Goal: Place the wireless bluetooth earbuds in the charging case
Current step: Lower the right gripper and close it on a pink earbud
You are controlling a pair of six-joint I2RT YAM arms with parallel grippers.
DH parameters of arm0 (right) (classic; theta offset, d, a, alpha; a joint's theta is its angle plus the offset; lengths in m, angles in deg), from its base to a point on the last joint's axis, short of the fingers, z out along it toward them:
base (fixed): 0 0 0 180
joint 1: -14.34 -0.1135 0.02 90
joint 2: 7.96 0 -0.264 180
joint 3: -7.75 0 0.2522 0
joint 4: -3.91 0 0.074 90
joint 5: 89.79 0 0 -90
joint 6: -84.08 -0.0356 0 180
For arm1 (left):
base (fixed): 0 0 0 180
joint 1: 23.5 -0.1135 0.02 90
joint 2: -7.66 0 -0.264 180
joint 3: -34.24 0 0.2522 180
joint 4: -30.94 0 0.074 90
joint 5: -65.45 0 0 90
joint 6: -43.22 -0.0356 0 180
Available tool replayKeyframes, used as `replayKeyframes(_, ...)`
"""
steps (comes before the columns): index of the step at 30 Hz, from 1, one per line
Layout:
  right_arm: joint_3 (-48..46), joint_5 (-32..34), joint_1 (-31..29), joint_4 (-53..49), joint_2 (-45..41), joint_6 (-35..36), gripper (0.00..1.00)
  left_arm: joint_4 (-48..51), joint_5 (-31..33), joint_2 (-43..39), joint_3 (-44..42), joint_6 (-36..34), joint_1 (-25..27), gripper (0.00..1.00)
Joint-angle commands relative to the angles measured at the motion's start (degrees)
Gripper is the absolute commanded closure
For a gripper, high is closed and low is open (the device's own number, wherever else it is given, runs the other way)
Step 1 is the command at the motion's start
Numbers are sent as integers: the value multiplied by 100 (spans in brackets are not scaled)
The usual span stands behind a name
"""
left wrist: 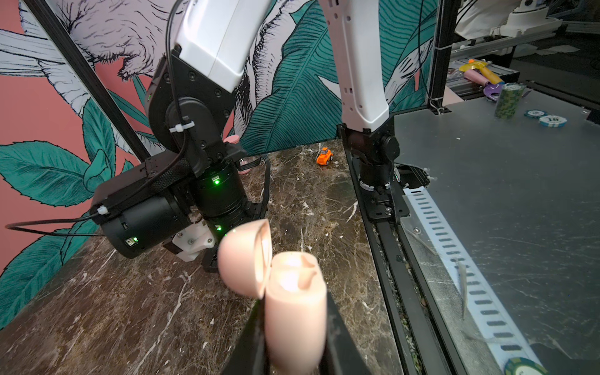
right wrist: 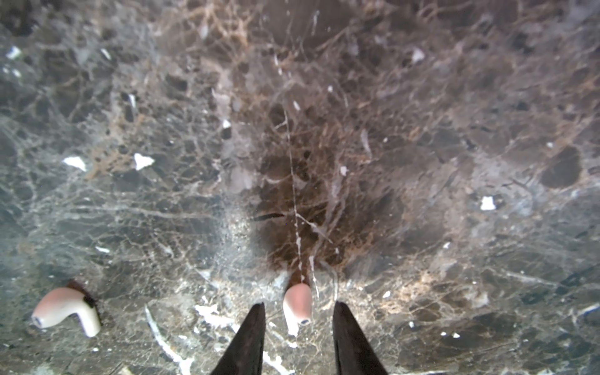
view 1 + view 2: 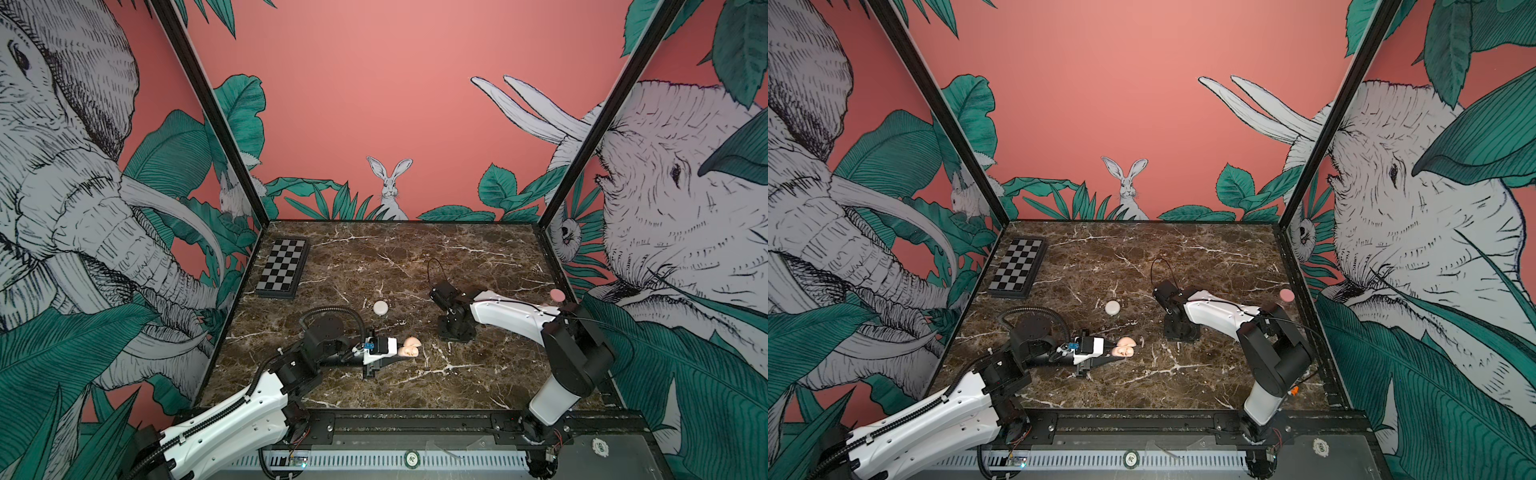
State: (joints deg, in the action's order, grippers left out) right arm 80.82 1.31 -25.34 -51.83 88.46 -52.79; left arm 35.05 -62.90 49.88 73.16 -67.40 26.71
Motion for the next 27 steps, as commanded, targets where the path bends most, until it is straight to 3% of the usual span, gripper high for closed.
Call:
replayKeyframes(1, 116, 139, 31, -58, 84, 27, 69, 48, -85, 3, 192, -118, 24, 100)
replayKeyframes(27, -26, -43, 93, 64, 175, -102, 74, 90, -59, 58, 202, -153, 24, 100)
